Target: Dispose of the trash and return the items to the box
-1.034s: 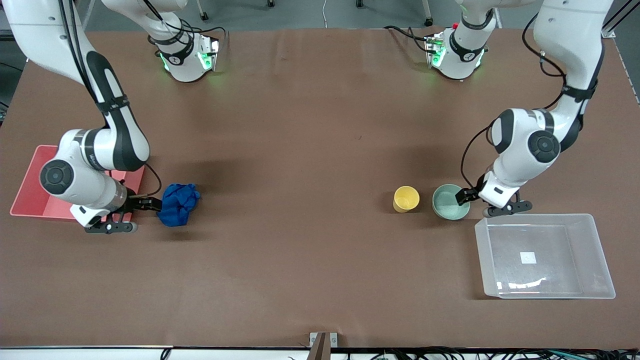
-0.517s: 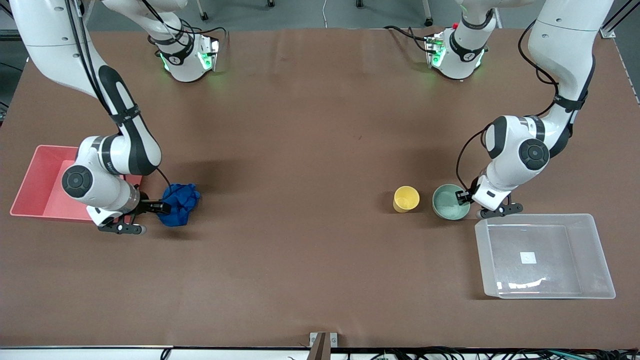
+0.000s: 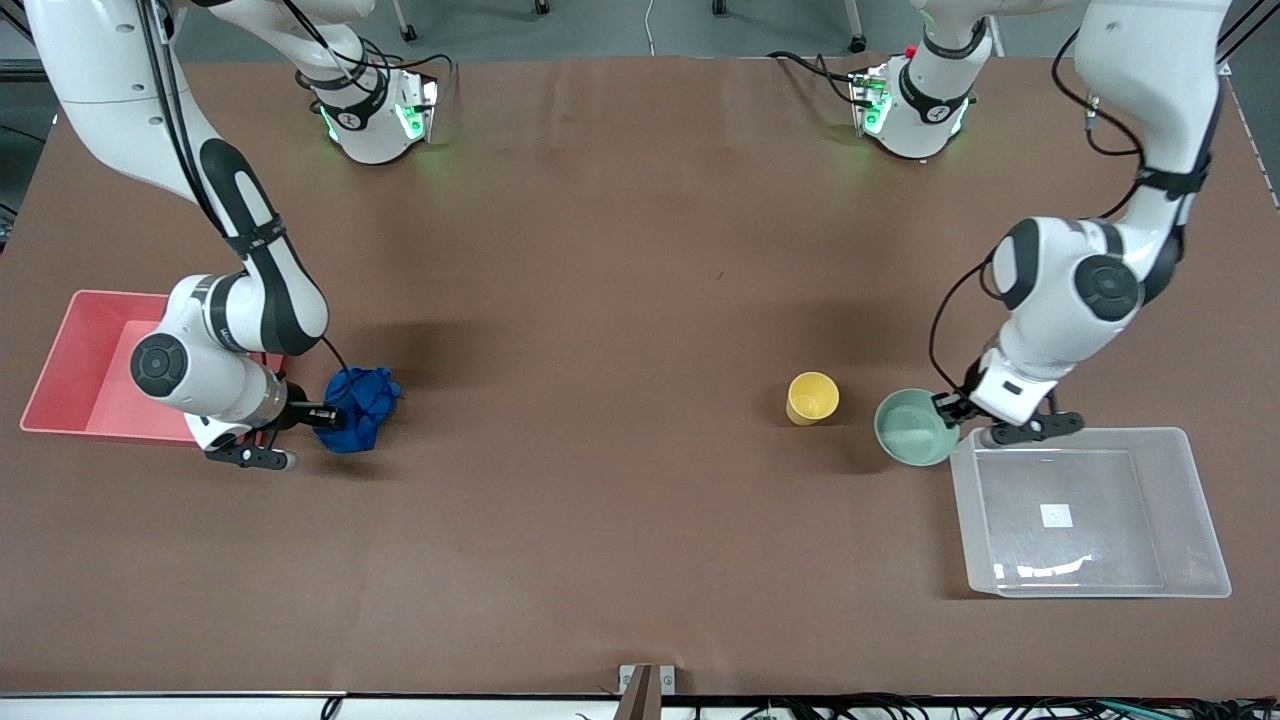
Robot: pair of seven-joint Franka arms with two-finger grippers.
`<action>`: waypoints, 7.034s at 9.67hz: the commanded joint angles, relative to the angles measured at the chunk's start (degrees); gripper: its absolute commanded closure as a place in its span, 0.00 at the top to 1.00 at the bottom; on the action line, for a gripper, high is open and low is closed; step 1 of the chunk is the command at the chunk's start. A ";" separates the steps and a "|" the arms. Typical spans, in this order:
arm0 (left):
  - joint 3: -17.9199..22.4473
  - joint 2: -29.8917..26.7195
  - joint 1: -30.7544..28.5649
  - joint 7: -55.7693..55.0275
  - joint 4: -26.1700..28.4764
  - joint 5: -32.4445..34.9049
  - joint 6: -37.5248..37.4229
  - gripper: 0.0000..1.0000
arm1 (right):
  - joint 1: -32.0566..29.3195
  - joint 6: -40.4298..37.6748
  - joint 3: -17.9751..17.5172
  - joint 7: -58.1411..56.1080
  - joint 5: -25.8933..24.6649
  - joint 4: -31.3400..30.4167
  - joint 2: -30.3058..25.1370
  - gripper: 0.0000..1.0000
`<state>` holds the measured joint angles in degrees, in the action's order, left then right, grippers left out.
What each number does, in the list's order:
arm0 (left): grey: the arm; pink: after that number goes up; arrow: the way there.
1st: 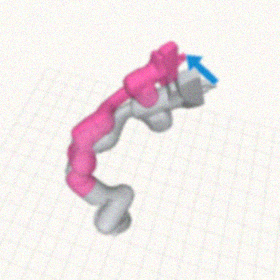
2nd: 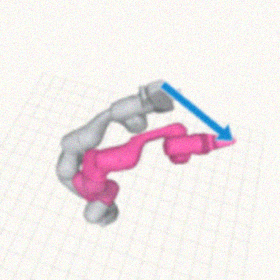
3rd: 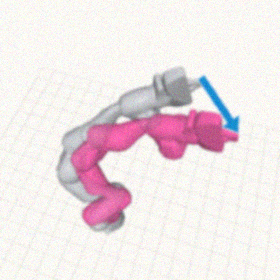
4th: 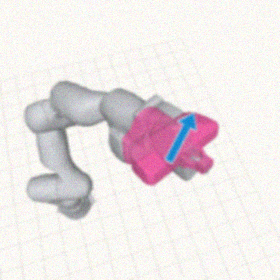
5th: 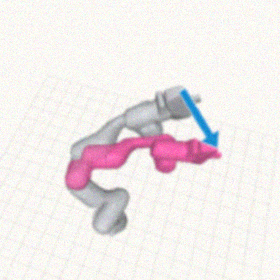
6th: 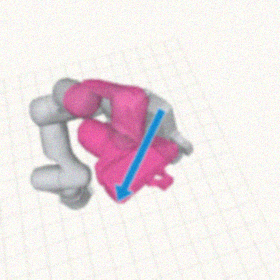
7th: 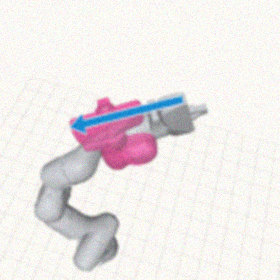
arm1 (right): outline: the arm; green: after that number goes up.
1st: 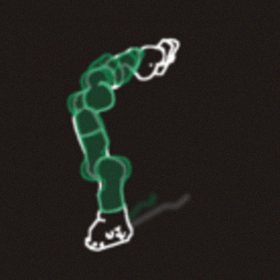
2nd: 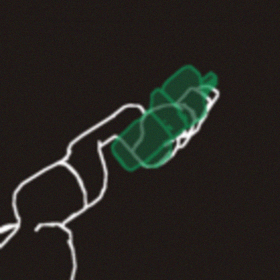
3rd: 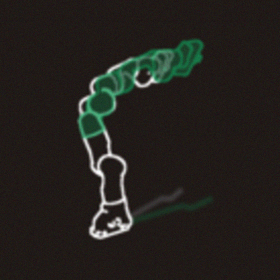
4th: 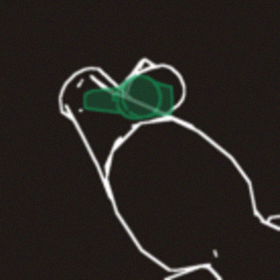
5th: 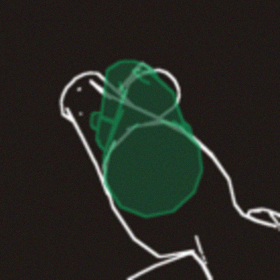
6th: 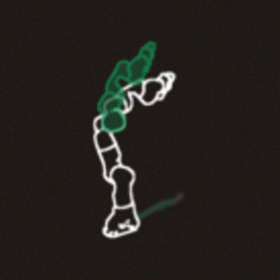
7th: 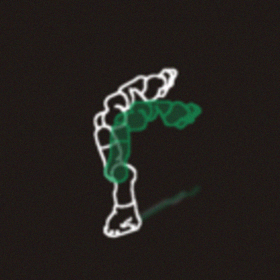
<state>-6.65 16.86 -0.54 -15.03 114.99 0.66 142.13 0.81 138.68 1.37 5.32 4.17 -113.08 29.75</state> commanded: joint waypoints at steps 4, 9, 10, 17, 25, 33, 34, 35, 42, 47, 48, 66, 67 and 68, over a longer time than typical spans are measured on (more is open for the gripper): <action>1.29 9.39 -4.89 16.48 -21.62 3.88 -12.14 0.00 | 0.07 0.01 -0.14 0.66 1.11 -1.00 -0.75 0.07; 1.29 20.83 -9.74 30.32 -29.21 6.29 -12.14 0.00 | -0.55 -7.79 0.13 0.31 0.93 2.07 -5.21 0.06; 1.29 21.80 -10.00 30.67 -29.21 6.02 -12.14 0.00 | -1.25 -11.29 0.22 0.05 0.50 3.64 -7.14 0.06; 1.20 28.23 -12.29 31.37 -29.74 5.67 -10.30 0.44 | -8.97 -29.51 0.22 -9.59 0.14 9.81 -19.19 0.04; -12.83 9.61 -12.29 6.56 -20.98 5.14 -25.59 1.00 | -22.08 -16.71 0.22 -23.07 -0.12 3.14 -14.48 0.05; -19.28 13.29 -1.04 -31.72 -9.89 13.84 -14.52 0.87 | -16.56 -17.73 -0.14 -22.10 -3.81 8.75 -20.85 1.00; -19.28 13.99 -1.04 -31.73 -8.74 13.84 -13.90 0.82 | -15.16 -19.57 -0.22 -22.10 -4.16 9.71 -22.96 1.00; -19.28 14.17 -1.13 -31.82 -7.95 13.84 -13.72 0.77 | -13.92 -23.16 -0.22 -22.02 -5.38 11.99 -24.46 1.00; -19.19 12.26 -3.05 -31.03 -11.53 13.84 -14.42 0.00 | -7.41 -46.91 -0.57 -15.51 -8.47 21.07 -32.90 1.00; -18.75 9.94 -12.70 -9.31 -26.28 13.93 -24.78 0.00 | -3.64 -49.39 -0.58 -11.92 -8.38 21.41 -33.97 1.00; -18.66 10.47 -15.17 -2.79 -26.92 14.02 -24.88 0.00 | -3.11 -49.12 -0.57 -11.56 -8.12 22.02 -33.62 1.00; -16.02 26.39 -24.33 15.90 -31.41 16.39 -18.90 1.00 | -3.63 -50.00 -0.49 -12.43 -7.51 26.77 -28.34 1.00; -16.11 23.77 -24.33 16.08 -32.19 16.57 -19.51 1.00 | -3.63 -50.09 -0.49 -12.43 -7.59 26.77 -28.34 1.00; -16.46 20.70 -24.16 16.00 -32.11 16.40 -21.00 1.00 | -3.54 -50.09 -0.49 -12.43 -7.59 26.77 -28.34 1.00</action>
<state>-23.08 41.04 -24.91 0.77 82.12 17.72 123.07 -2.61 89.16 0.97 -7.28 -3.35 -86.52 1.69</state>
